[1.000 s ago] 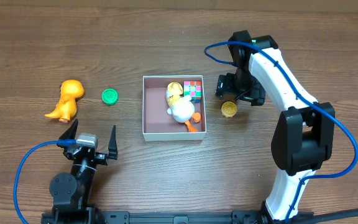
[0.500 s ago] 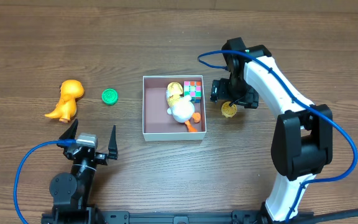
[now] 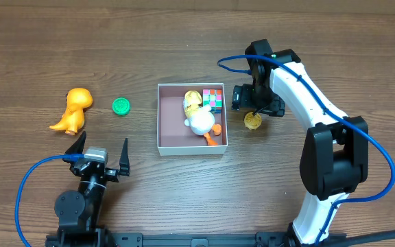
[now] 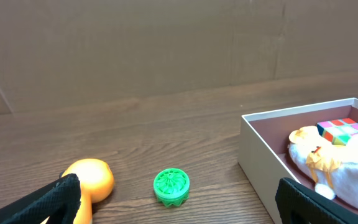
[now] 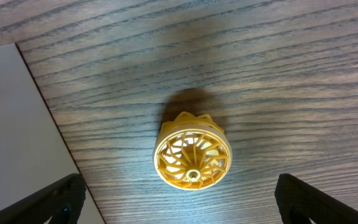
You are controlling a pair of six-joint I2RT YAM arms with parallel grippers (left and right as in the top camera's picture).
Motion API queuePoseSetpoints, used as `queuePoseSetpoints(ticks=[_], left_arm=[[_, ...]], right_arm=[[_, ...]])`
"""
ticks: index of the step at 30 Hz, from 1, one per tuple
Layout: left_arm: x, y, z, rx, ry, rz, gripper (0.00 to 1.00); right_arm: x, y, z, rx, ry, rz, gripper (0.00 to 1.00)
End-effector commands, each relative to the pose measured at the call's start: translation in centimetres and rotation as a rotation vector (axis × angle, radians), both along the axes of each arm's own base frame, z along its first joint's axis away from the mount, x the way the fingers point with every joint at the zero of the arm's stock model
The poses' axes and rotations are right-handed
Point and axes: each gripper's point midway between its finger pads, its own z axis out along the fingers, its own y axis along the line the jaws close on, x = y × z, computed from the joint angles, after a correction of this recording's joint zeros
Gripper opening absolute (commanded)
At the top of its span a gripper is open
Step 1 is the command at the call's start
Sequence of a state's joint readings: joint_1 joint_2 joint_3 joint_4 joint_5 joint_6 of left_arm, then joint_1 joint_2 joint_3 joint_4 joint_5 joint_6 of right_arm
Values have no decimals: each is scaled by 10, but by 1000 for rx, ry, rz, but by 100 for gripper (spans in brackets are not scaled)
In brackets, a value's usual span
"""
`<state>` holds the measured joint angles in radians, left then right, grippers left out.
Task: Pack container
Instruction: 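Close the right gripper on the yellow lattice object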
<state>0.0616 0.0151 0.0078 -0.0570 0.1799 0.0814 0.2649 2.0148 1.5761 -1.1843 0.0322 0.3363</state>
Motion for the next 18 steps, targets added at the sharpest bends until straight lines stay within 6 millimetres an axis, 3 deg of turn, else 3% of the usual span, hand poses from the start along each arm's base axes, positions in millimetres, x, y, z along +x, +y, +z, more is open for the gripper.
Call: queuePoseSetpoints(ticks=[1, 6, 12, 18], left_arm=[[0, 2, 1, 9, -7, 10, 100], [0, 2, 1, 9, -7, 10, 100], [0, 2, 1, 9, -7, 10, 100], [0, 2, 1, 9, -7, 10, 100]], right_arm=[[1, 1, 1, 2, -10, 13, 100], [3, 3, -3, 12, -20, 13, 100], [-20, -2, -33, 5, 39, 20, 100], [-21, -2, -36, 6, 39, 25, 100]])
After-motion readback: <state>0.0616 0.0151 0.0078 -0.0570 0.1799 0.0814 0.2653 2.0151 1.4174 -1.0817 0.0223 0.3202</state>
